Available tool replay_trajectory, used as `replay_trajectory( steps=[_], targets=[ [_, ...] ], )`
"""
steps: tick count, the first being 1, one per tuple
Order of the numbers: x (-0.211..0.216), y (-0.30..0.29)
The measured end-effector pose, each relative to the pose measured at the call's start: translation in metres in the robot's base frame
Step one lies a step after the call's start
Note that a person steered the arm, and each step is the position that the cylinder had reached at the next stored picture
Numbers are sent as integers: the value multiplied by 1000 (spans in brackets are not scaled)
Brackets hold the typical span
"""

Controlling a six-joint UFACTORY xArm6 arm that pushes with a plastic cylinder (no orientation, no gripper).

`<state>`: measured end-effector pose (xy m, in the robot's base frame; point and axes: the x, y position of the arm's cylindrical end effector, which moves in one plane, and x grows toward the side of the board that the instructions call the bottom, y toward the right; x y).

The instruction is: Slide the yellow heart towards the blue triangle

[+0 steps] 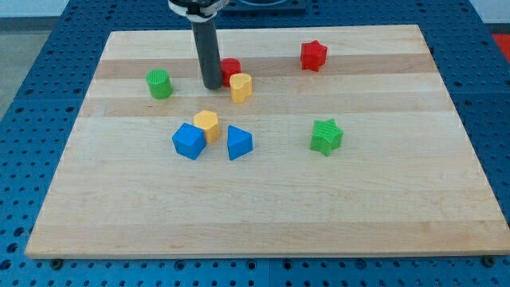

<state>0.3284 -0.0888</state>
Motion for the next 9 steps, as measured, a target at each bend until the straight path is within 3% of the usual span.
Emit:
replay_trajectory(
  steps=[3, 9],
  targets=[
    [-17, 43],
    [59, 58]
  ],
)
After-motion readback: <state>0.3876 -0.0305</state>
